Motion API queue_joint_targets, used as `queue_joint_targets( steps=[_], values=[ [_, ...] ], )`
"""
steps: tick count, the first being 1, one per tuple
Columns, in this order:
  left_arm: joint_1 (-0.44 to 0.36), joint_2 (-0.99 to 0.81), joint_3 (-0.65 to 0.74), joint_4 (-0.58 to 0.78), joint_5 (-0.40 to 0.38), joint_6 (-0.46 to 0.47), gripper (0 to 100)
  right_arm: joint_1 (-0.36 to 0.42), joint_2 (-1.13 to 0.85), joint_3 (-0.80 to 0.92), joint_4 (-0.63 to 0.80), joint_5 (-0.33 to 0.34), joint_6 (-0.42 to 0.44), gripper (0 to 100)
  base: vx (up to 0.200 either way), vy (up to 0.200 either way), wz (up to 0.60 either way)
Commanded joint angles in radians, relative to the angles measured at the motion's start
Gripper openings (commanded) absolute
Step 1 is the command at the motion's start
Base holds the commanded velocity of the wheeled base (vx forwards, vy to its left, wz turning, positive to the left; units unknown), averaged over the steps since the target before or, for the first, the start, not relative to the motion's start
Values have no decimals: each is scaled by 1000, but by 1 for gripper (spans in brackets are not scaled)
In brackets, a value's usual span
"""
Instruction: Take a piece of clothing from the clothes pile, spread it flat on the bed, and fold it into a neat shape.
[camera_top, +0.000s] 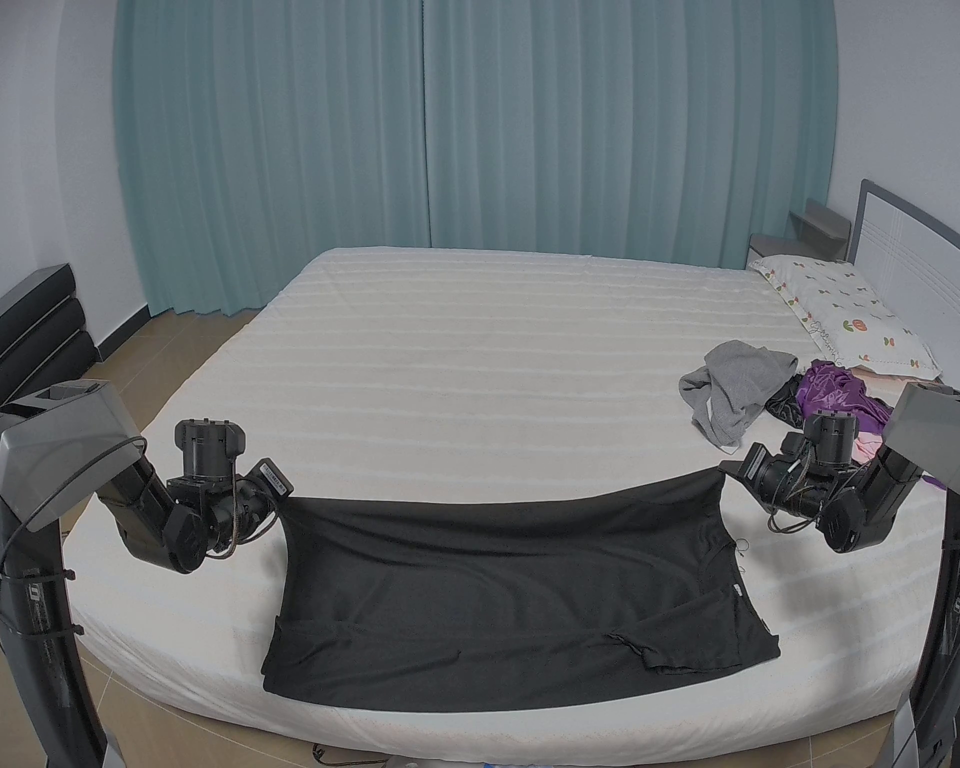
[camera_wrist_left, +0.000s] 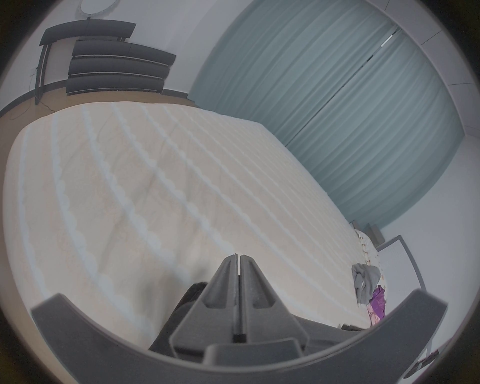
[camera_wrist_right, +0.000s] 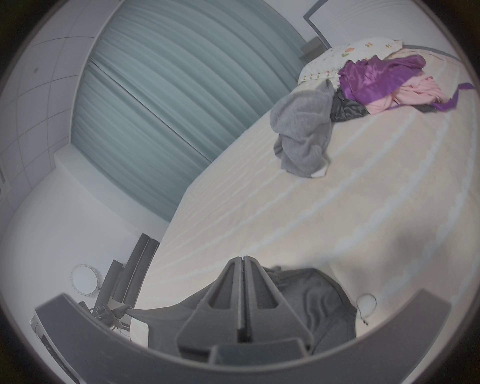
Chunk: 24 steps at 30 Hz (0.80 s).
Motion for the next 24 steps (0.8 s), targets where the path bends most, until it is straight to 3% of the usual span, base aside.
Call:
queue_joint_targets(
  steps=[1,13,24],
  values=[
    [0,46,-73,-2,2,-2,0,6,30,-73,10,-4,0,0,0,0,0],
    [7,107,-148,-1,2,-2,0,9,113,-220,20,-6,0,0,0,0,0],
    [13,217,-243,4,2,-1,0,19,149,-332,117,-18,4,0,0,0,0]
  ],
)
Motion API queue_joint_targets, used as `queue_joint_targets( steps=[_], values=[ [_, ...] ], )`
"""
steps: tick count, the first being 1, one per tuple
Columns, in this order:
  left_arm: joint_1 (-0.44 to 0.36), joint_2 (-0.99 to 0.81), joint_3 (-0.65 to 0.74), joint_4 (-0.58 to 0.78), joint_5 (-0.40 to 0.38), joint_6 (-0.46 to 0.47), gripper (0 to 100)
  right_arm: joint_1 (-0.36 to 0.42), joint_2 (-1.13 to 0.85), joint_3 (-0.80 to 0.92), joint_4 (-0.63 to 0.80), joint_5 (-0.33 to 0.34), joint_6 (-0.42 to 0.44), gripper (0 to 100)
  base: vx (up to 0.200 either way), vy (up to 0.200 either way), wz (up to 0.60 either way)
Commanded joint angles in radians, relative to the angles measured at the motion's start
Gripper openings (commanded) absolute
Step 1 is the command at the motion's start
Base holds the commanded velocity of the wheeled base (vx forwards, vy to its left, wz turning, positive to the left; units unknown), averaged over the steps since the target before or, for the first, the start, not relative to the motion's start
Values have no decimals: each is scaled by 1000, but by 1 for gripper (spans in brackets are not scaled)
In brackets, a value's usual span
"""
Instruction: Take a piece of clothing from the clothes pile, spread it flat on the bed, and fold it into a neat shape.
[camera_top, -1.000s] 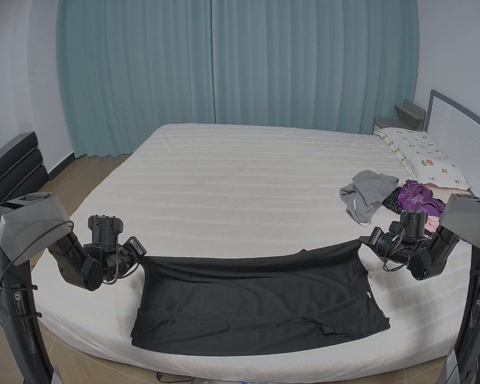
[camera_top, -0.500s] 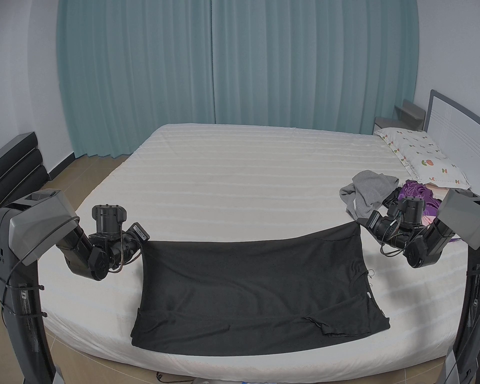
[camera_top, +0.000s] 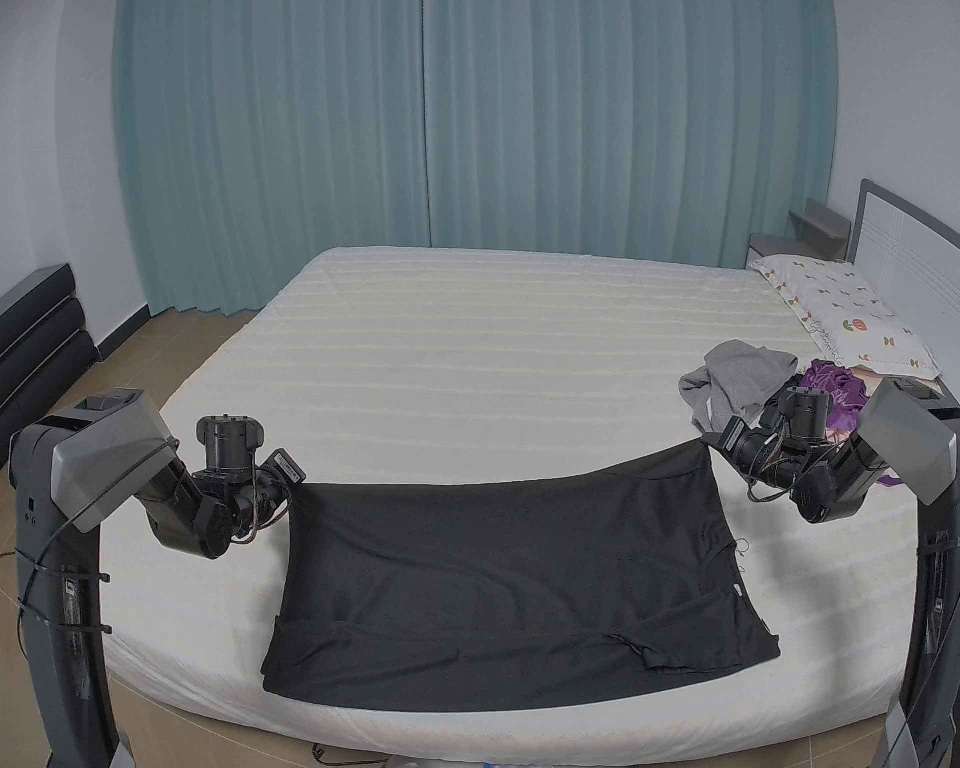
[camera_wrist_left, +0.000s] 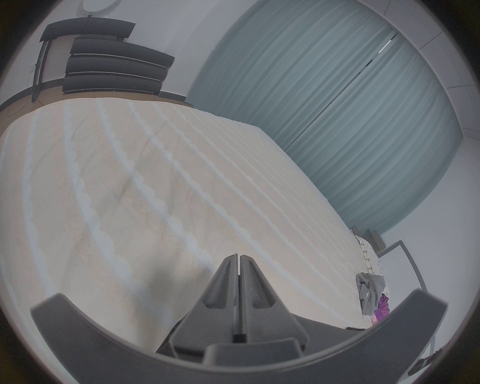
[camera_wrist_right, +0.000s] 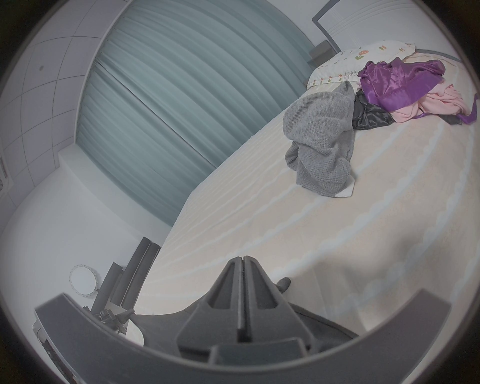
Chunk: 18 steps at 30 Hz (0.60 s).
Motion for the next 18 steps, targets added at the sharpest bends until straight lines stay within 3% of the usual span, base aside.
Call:
queue_joint_targets(
  steps=[1,18],
  values=[
    [0,54,-32,-3,0,-1,0,1,16,-18,0,-1,0,0,0,0,0],
    [2,88,-81,-9,0,-70,0,-5,23,-12,6,-1,0,0,0,0,0]
  ],
)
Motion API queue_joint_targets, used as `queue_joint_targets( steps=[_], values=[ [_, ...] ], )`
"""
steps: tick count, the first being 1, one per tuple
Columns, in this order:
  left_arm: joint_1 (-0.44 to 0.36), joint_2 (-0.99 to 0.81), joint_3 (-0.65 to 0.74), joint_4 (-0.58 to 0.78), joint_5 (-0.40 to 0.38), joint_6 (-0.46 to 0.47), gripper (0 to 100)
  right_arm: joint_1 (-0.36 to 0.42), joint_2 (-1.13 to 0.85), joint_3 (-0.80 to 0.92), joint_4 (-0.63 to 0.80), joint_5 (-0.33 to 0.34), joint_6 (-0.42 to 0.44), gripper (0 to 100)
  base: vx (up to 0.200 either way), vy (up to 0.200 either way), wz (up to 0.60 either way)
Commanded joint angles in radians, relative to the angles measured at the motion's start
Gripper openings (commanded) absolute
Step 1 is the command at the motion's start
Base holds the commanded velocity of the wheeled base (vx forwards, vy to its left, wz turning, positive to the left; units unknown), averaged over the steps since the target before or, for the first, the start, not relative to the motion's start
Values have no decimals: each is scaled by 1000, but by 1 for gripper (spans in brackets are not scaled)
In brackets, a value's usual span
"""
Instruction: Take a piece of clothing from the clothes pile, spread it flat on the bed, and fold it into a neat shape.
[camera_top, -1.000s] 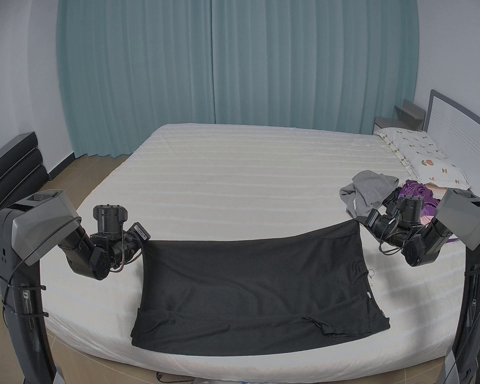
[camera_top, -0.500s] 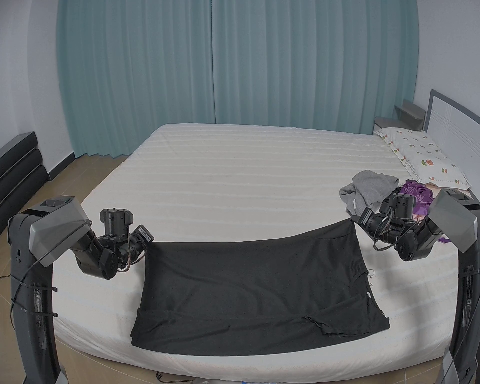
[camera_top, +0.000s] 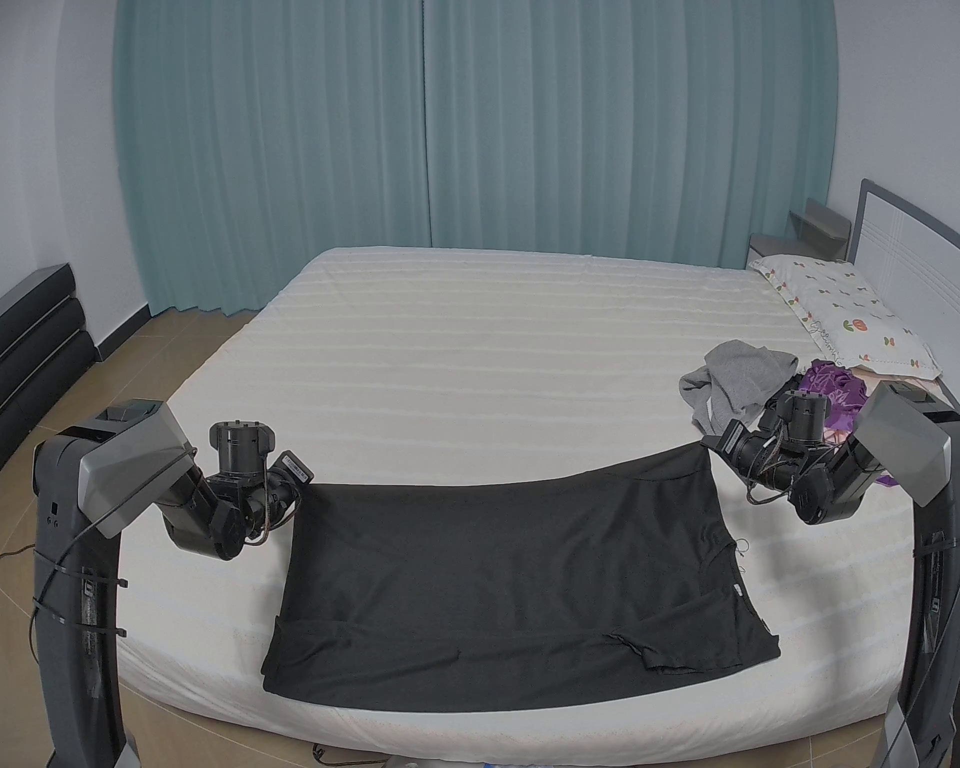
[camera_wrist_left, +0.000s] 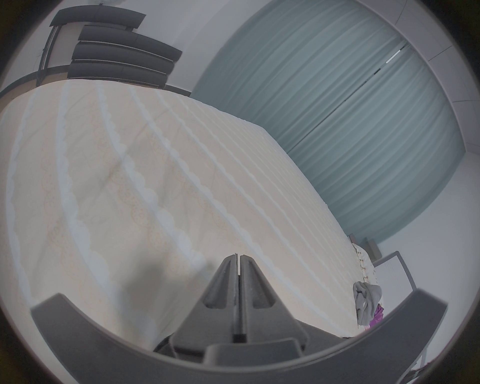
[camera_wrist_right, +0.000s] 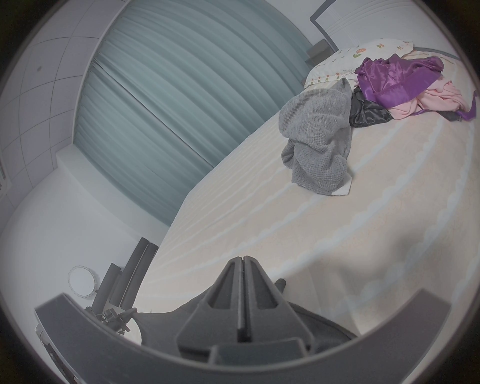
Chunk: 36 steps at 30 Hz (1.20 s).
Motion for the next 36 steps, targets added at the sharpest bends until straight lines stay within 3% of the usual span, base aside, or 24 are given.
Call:
queue_joint_targets(
  steps=[1,9,13,21,27,36],
  values=[
    [8,-4,16,0,1,-2,0,2,-7,15,0,2,0,0,0,0,0],
    [10,-62,113,0,1,10,0,0,-47,81,3,17,-3,0,0,0,0],
    [8,-99,188,-14,-1,66,0,-7,-77,138,2,22,-6,0,0,0,0],
    [2,-114,348,-175,1,167,0,-20,-131,248,-12,25,-11,0,0,0,0],
    [2,-166,443,-217,-4,182,0,-33,-180,336,-15,39,-17,0,0,0,0],
    [2,-225,596,-221,-48,230,0,-55,-186,452,-17,45,-131,0,0,0,0]
  ],
)
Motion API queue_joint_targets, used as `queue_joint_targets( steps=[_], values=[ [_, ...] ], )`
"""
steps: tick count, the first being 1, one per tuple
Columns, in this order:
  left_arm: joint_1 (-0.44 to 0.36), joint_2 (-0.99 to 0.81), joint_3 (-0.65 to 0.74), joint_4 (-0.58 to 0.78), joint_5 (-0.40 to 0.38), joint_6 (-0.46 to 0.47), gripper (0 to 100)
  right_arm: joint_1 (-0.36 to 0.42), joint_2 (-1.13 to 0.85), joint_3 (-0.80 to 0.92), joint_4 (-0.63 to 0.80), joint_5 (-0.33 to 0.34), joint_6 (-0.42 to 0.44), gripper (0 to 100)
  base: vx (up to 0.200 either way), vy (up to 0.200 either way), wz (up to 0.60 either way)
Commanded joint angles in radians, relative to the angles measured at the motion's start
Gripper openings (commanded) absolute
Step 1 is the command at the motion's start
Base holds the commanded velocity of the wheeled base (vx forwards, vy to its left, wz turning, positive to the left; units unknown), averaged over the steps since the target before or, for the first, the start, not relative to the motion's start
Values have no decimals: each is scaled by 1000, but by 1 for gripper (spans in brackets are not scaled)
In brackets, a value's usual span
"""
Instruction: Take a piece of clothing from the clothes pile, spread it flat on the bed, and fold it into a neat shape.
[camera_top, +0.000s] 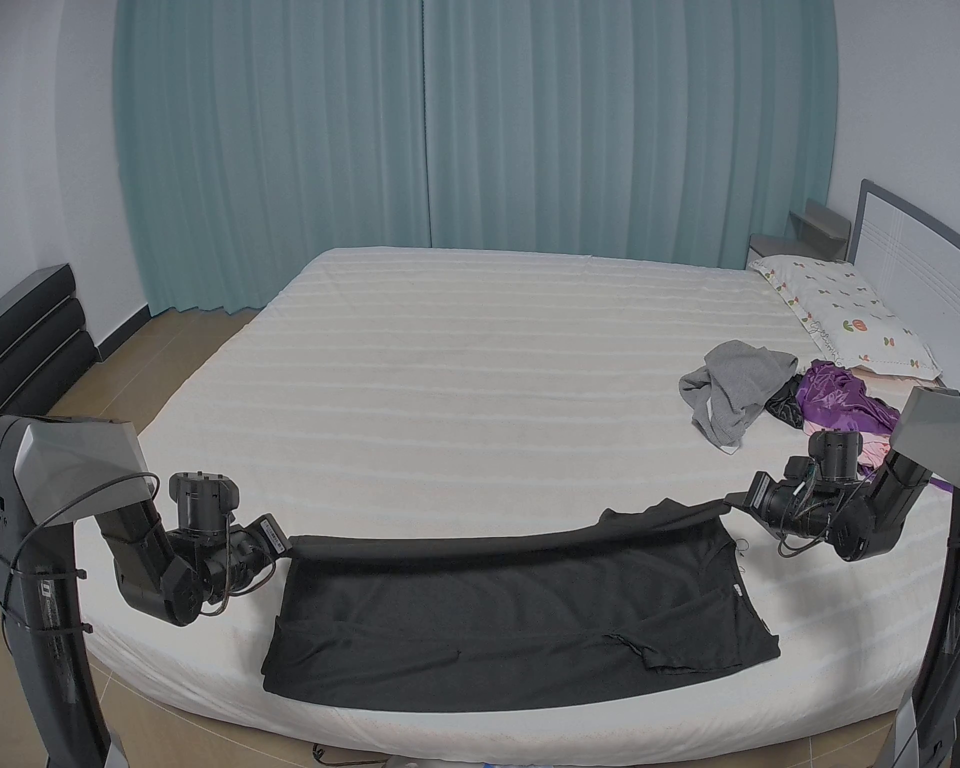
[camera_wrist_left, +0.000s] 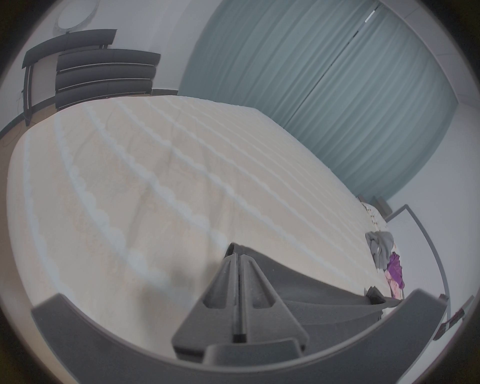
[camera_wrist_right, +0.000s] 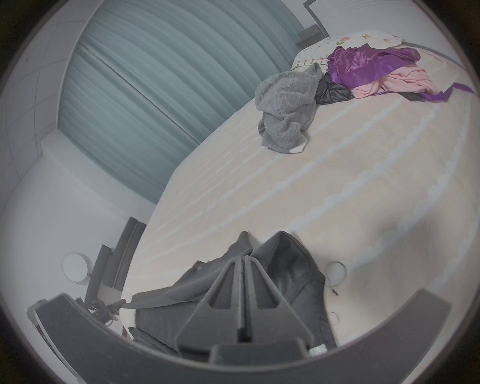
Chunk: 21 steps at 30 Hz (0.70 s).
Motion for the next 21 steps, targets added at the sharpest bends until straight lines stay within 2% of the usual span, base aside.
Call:
queue_joint_targets(
  steps=[1,8,12,19,21],
  values=[
    [-1,-32,86,-3,-10,22,0,-14,-6,64,0,1,-46,0,0,0,0],
    [-4,-47,158,-3,-10,25,0,-22,-14,124,-33,1,-89,0,0,0,0],
    [-4,-43,187,-3,-10,25,0,-23,3,169,-71,-2,-169,0,0,0,0],
    [-14,-35,221,0,-9,25,0,-23,9,180,-71,-7,-186,0,0,0,0],
    [-17,-29,239,-1,-9,31,0,-23,14,198,-71,-8,-215,0,0,0,0]
  ],
)
